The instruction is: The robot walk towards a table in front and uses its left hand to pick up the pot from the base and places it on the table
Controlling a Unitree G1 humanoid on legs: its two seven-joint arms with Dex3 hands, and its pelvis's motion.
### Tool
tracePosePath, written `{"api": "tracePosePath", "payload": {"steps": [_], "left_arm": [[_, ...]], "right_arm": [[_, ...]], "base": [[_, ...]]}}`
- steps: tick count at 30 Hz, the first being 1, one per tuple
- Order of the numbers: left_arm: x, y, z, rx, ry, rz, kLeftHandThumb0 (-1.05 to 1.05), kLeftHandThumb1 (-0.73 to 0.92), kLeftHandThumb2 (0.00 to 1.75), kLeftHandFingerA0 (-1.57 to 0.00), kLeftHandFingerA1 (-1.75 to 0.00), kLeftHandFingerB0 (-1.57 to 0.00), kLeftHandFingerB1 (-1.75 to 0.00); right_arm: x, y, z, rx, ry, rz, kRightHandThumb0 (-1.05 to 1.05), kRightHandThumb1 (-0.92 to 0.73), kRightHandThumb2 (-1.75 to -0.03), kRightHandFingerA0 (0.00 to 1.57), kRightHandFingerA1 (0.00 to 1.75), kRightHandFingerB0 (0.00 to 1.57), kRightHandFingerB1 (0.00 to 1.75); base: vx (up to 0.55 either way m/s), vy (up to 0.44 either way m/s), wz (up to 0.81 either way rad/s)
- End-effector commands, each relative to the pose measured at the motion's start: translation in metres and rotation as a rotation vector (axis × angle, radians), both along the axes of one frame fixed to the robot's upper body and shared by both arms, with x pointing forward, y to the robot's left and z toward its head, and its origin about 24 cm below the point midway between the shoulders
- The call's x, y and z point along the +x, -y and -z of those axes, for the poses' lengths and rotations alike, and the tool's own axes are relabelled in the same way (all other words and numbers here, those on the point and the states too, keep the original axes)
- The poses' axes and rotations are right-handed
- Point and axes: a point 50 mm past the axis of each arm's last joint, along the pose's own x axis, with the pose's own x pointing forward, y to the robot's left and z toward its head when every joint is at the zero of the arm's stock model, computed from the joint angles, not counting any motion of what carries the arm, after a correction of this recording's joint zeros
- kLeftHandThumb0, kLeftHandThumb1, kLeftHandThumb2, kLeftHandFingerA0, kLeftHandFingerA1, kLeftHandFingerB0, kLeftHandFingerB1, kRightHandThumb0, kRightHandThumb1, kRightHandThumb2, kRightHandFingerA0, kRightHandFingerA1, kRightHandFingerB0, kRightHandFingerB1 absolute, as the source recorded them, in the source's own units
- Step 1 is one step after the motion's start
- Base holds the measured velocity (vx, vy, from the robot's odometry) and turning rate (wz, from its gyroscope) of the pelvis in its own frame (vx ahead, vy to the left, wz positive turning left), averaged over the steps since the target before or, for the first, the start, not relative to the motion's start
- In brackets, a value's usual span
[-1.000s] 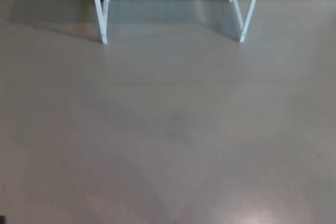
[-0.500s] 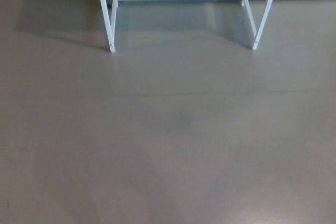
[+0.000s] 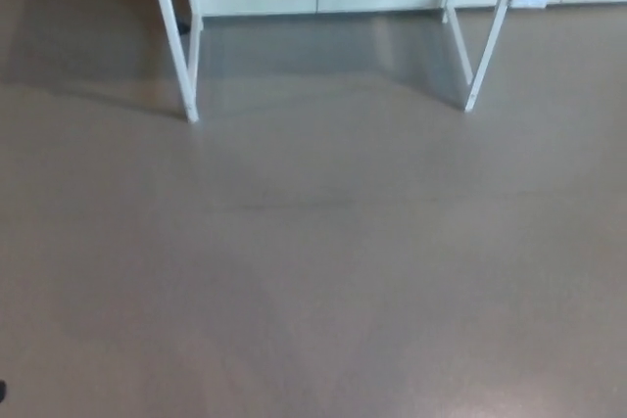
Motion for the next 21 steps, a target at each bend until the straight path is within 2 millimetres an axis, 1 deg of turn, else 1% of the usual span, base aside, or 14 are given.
{"api": "tracePosePath", "payload": {"steps": [1, 5, 10, 15, 17, 21], "left_arm": [[-0.0026, -0.0079, -0.0041, 0.019, 0.001, -0.013, -0.01, 0.39, 0.86, -0.3, -0.56, -0.2, -0.5], [-0.0018, -0.0082, -0.0046, 0.019, 0.002, -0.014, -0.01, 0.4, 0.86, -0.29, -0.56, -0.2, -0.5], [0.0, -0.0088, -0.0063, 0.032, -0.001, 0.0, -0.03, 0.39, 0.85, -0.31, -0.56, -0.2, -0.5], [0.0011, -0.0092, -0.0074, 0.037, 0.001, 0.005, -0.02, 0.39, 0.85, -0.31, -0.56, -0.19, -0.5], [-0.0008, -0.0087, -0.0061, 0.026, 0.0, -0.003, -0.01, 0.4, 0.85, -0.31, -0.56, -0.2, -0.5], [0.0013, -0.008, -0.0061, 0.022, 0.002, -0.005, 0.0, 0.39, 0.85, -0.32, -0.57, -0.21, -0.51]], "right_arm": [[0.0013, 0.0032, -0.0022, -0.002, 0.007, 0.007, -0.4, -0.54, -0.57, 0.49, 0.39, 0.3, 0.34], [0.0008, 0.0032, -0.0021, -0.008, 0.005, 0.009, -0.39, -0.54, -0.57, 0.49, 0.39, 0.31, 0.34], [0.0024, 0.0027, -0.002, -0.011, 0.005, 0.009, -0.4, -0.55, -0.57, 0.49, 0.39, 0.31, 0.34], [0.0026, 0.0025, -0.0017, -0.006, 0.003, 0.008, -0.4, -0.55, -0.57, 0.48, 0.39, 0.3, 0.35], [-0.0004, 0.003, -0.0011, -0.007, -0.001, 0.008, -0.42, -0.54, -0.57, 0.49, 0.39, 0.3, 0.34], [-0.0007, 0.0032, -0.001, -0.009, 0.0, 0.013, -0.41, -0.54, -0.57, 0.49, 0.39, 0.3, 0.34]], "base": [[0.25, 0.24, -0.06], [0.26, 0.147, 0.05], [0.25, 0.027, 0.07], [0.3, -0.071, 0.11], [0.32, -0.142, 0.39], [0.24, -0.086, -0.04]]}}
